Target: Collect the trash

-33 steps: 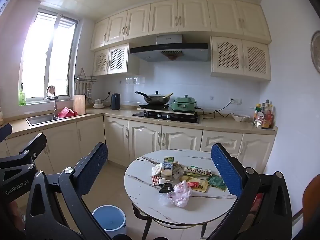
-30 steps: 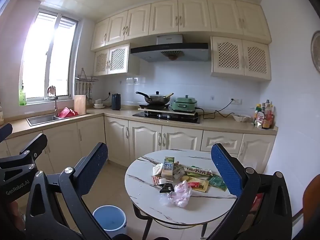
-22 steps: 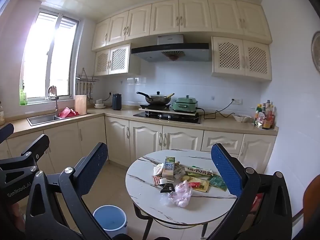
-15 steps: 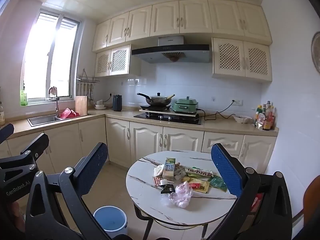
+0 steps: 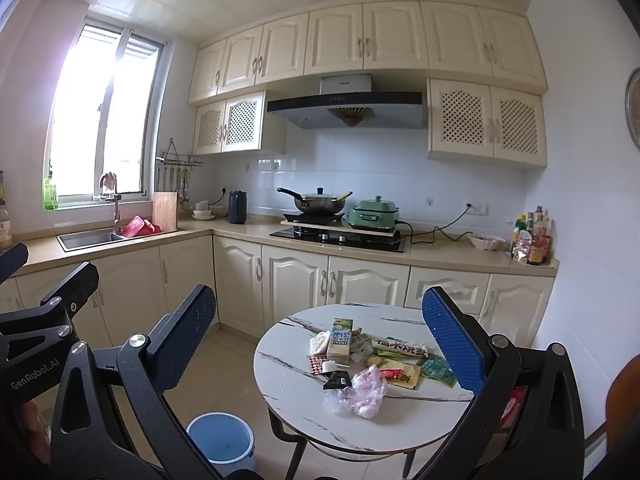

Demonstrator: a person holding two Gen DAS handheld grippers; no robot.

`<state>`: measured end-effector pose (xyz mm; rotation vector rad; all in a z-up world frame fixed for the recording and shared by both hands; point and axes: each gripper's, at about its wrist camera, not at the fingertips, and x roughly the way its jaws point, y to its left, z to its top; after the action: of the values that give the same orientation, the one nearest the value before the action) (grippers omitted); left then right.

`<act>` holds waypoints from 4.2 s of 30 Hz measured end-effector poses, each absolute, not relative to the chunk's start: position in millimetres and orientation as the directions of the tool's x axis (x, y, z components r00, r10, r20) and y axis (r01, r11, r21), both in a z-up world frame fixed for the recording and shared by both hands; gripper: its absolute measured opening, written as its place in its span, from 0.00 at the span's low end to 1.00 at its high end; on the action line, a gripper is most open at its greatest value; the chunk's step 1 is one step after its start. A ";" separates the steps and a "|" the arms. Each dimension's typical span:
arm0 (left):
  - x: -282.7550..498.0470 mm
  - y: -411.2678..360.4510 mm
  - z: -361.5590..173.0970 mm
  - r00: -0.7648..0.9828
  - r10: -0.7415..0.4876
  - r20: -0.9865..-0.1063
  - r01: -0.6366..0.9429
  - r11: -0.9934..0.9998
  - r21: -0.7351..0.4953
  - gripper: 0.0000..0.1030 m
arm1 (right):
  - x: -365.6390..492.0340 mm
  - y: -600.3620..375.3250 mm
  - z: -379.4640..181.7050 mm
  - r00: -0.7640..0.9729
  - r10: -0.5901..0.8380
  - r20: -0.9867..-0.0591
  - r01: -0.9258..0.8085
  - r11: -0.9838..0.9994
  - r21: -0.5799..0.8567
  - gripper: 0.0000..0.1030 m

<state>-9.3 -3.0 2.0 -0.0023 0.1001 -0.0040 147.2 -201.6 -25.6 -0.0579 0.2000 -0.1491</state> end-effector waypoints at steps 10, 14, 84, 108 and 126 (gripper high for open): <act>-7.3 -4.8 0.9 0.996 -0.007 -0.093 0.007 1.000 0.002 0.99 | 146.1 -201.4 -23.4 0.970 -0.153 -0.189 0.142 0.987 -0.071 1.00; -7.7 -4.1 1.3 0.996 -0.007 -0.092 0.007 1.000 0.001 0.99 | 145.1 -201.3 -23.1 0.971 -0.149 -0.188 0.138 0.988 -0.070 1.00; 42.4 -30.1 -32.0 0.986 -0.029 -0.163 0.031 0.999 0.015 0.99 | 161.5 -233.6 -51.1 0.959 -0.160 -0.232 0.157 0.987 -0.032 1.00; 273.6 -178.0 -131.0 0.717 -0.215 -0.663 0.358 0.930 0.085 0.99 | 251.1 -440.9 -242.1 0.714 -0.198 -0.672 0.364 0.925 0.114 1.00; 330.5 -161.7 -158.8 0.710 -0.182 -0.680 0.276 0.961 0.031 0.99 | 362.4 -383.3 -297.9 0.639 0.094 -0.764 0.118 0.969 0.217 0.48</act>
<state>330.5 -161.7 -158.8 0.1338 0.7390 -0.2546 362.4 -383.3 -297.9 0.2577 0.8804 -0.0141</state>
